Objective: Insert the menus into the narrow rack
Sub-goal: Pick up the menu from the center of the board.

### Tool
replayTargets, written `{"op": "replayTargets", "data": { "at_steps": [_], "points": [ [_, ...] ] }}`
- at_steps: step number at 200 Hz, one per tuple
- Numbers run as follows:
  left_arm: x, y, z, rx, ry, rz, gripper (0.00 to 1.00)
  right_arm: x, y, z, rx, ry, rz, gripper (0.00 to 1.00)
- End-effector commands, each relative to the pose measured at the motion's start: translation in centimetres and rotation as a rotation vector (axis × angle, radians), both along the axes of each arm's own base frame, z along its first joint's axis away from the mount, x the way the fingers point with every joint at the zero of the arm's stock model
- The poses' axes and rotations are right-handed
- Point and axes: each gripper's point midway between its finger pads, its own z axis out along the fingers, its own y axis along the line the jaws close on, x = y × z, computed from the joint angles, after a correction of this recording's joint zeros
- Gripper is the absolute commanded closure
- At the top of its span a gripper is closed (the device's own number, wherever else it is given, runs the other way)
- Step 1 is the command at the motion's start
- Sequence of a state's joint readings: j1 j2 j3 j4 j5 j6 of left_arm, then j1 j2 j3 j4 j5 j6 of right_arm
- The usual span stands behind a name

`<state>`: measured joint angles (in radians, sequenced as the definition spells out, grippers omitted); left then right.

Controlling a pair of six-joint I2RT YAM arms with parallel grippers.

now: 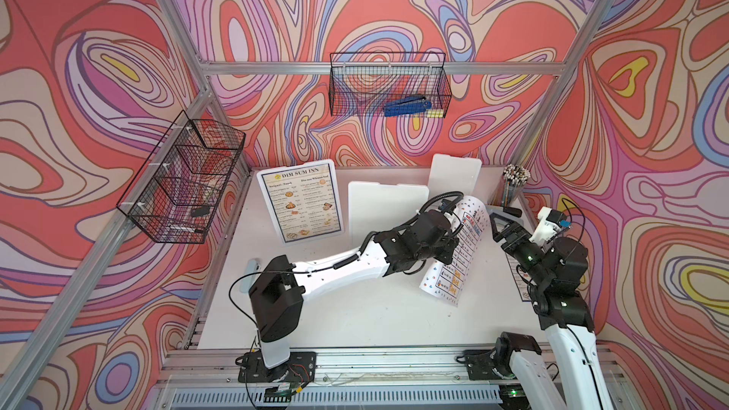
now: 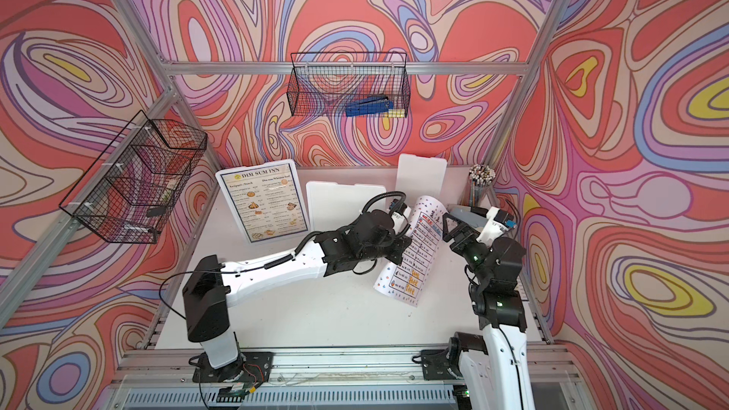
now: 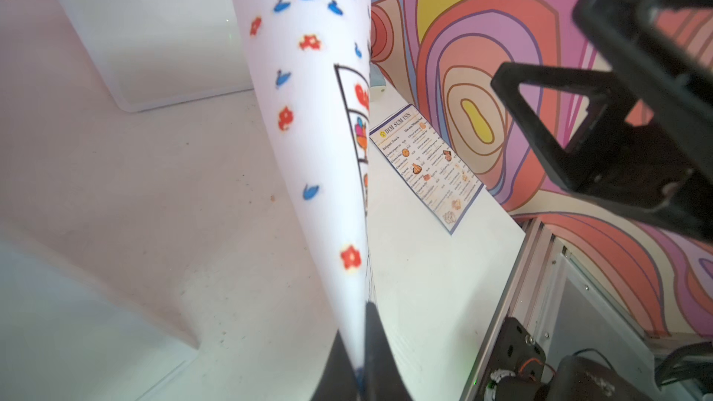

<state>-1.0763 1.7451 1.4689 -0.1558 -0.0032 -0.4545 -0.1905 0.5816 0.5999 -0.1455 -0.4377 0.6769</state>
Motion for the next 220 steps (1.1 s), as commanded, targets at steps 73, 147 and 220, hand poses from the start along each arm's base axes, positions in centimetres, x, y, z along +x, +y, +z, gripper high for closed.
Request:
{"op": "replayTargets", "data": {
  "at_steps": [73, 147, 220],
  "points": [
    [-2.2, 11.9, 12.4, -0.195, -0.297, 0.024, 0.92, -6.3, 6.7, 6.3, -0.039, -0.483, 0.409, 0.08],
    [-4.6, 13.3, 16.5, -0.330, -0.312, -0.072, 0.89, -6.0, 9.5, 6.4, 0.157, -0.571, 0.733, 0.05],
    [-5.0, 13.7, 17.4, -0.345, -0.330, -0.085, 0.89, -4.4, 15.1, 6.4, 0.171, -0.570, 0.927, 0.19]
  ]
}}
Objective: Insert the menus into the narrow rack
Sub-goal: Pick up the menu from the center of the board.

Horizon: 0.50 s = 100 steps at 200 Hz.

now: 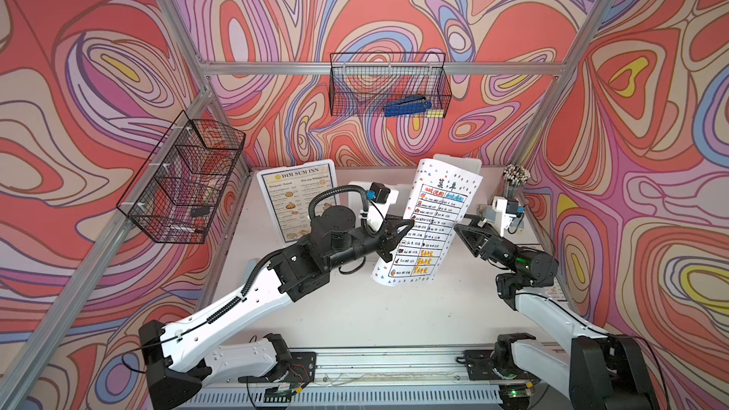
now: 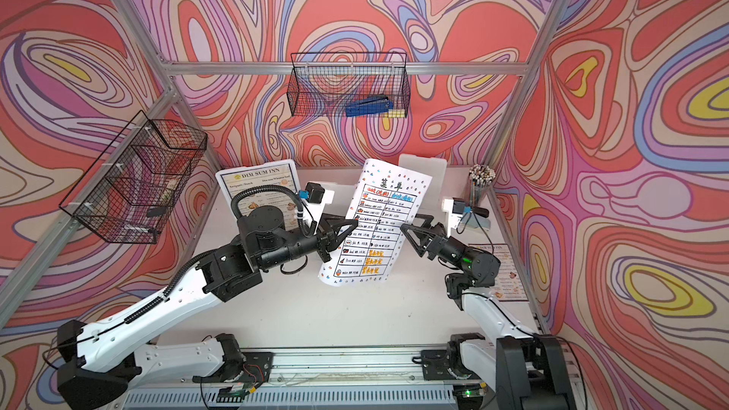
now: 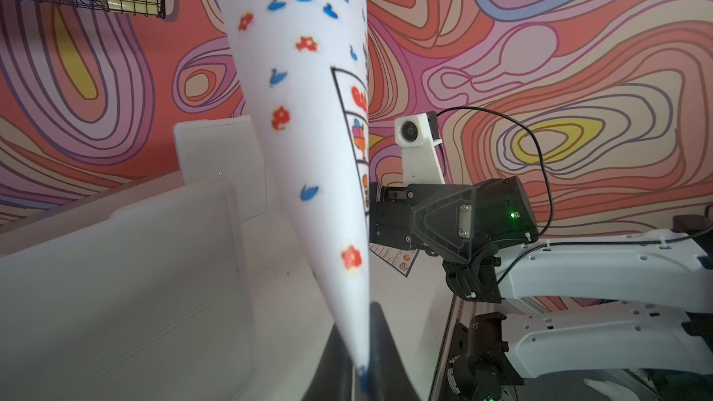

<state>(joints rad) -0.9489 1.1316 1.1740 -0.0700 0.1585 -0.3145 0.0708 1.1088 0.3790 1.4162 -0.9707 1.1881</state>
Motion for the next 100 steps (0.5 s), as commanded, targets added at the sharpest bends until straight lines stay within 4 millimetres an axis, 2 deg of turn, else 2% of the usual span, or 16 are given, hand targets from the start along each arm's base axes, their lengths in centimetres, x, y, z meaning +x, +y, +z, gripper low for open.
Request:
{"op": "replayTargets", "data": {
  "at_steps": [1, 100],
  "points": [
    [-0.3, 0.4, 2.2, -0.042, -0.044, -0.011, 0.89, -1.1, 1.1, 1.8, -0.004, -0.111, 0.044, 0.19],
    [0.1, 2.2, 1.9, -0.061, -0.044, 0.026, 0.89, -0.8, 0.8, 2.2, 0.007, -0.113, -0.001, 0.55]
  ]
}}
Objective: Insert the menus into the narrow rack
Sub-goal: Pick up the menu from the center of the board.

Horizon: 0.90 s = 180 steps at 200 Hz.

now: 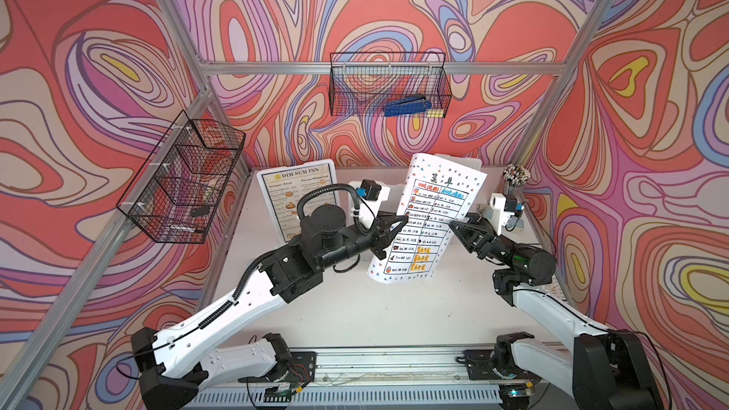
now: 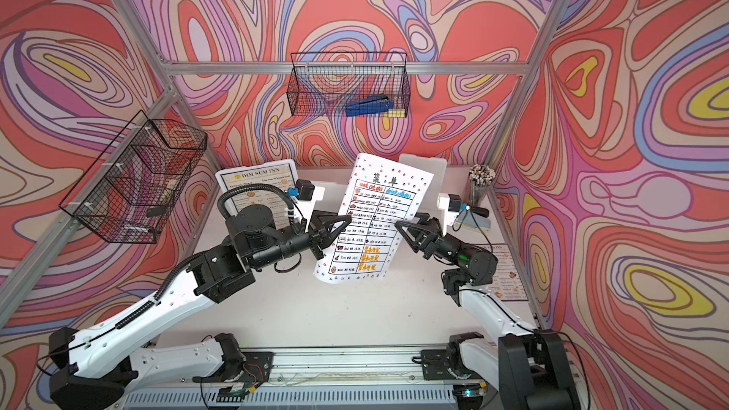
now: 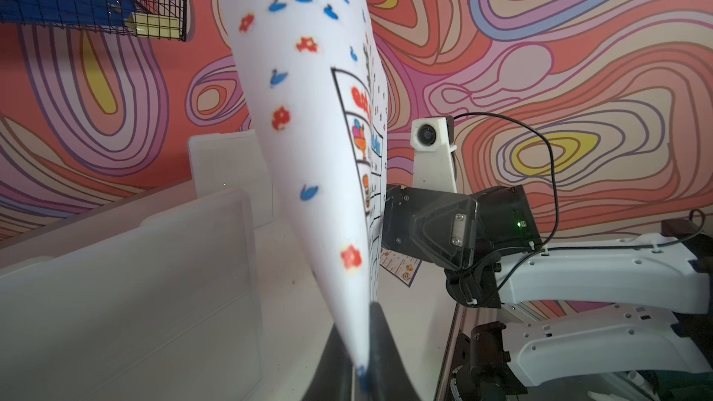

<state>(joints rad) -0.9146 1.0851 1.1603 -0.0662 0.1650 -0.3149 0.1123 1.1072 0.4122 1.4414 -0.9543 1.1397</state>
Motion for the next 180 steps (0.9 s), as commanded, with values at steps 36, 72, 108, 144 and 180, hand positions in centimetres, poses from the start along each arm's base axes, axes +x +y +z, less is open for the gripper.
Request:
{"op": "replayTargets", "data": {
  "at_steps": [36, 72, 108, 144, 180],
  "points": [
    [0.3, 0.1, 0.5, -0.023, -0.015, -0.003, 0.88, -0.2, -0.1, 0.8, 0.011, -0.018, -0.005, 0.79],
    [1.0, 0.0, 0.0, 0.002, -0.012, 0.014, 0.65, 0.4, -0.1, 0.9, 0.005, -0.008, -0.030, 1.00],
    [4.1, 2.7, -0.7, -0.001, 0.049, 0.093, 0.12, 2.8, -0.2, 0.9, -0.085, 0.008, -0.134, 1.00],
    [6.4, 4.8, -0.8, -0.041, 0.079, 0.085, 0.12, 4.6, -0.1, 3.0, -0.147, -0.030, -0.187, 1.00],
    [7.8, 4.8, 0.9, -0.022, 0.011, 0.077, 0.14, 5.3, 0.6, 5.8, -0.155, -0.078, -0.133, 1.00]
  ]
}}
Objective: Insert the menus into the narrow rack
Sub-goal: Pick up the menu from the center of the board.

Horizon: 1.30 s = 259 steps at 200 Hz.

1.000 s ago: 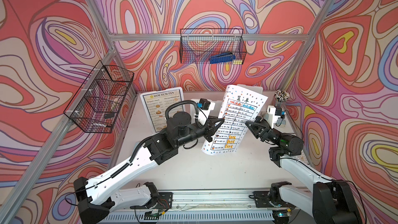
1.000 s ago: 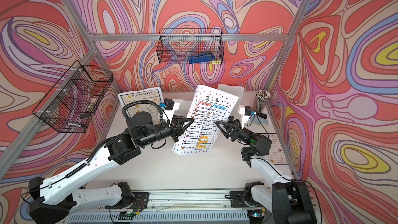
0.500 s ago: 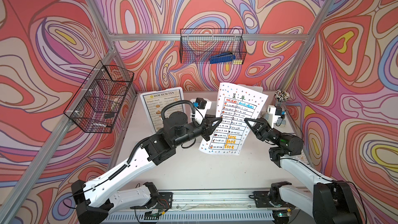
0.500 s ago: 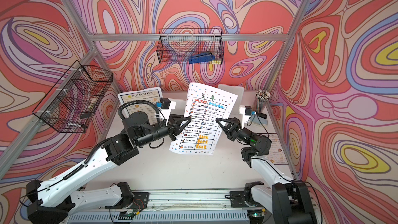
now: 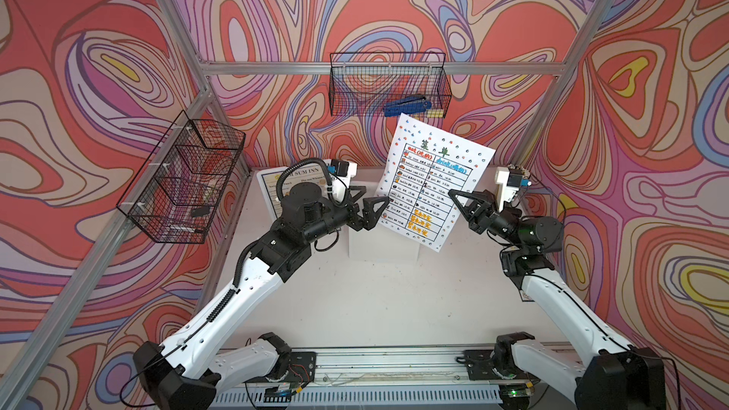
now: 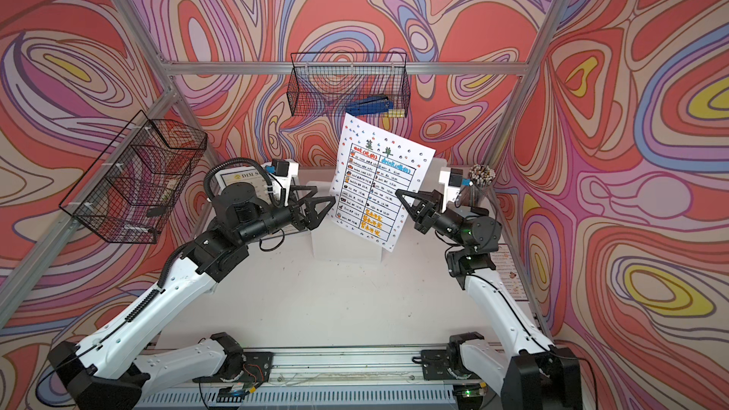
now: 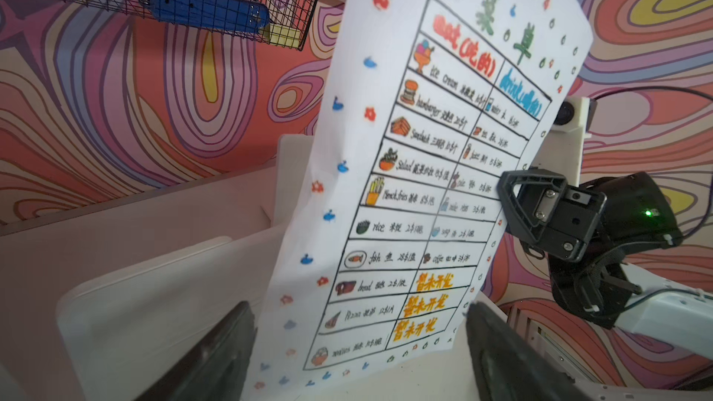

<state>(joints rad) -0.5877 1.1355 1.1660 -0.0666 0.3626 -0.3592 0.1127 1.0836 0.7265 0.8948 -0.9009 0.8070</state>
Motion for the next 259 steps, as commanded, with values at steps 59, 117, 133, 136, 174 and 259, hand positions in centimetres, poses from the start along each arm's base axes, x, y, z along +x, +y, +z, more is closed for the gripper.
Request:
{"op": "replayTargets", "data": {
  "at_steps": [59, 117, 133, 136, 174, 259],
  "points": [
    [4.0, 1.2, 5.8, -0.085, -0.160, -0.108, 0.14, 0.2, 1.6, 1.6, -0.085, -0.038, 0.108, 1.00],
    [5.2, -0.4, 5.4, -0.078, -0.148, -0.204, 0.14, -1.5, 3.4, 2.2, -0.108, -0.055, 0.177, 1.00],
    [4.8, -0.2, 5.4, -0.078, -0.153, -0.206, 0.14, -2.3, 4.7, 2.4, -0.135, -0.068, 0.211, 1.00],
    [4.7, -0.2, 5.4, -0.077, -0.154, -0.207, 0.14, -2.5, 4.9, 2.4, -0.141, -0.073, 0.215, 1.00],
    [3.0, 0.9, 5.5, -0.081, -0.175, -0.207, 0.14, -5.2, 7.2, 3.2, -0.199, -0.130, 0.253, 1.00],
    [-2.3, 5.1, 5.3, -0.114, -0.245, -0.157, 0.09, -7.5, 11.4, 3.9, -0.304, -0.152, 0.281, 1.00]
  ]
}}
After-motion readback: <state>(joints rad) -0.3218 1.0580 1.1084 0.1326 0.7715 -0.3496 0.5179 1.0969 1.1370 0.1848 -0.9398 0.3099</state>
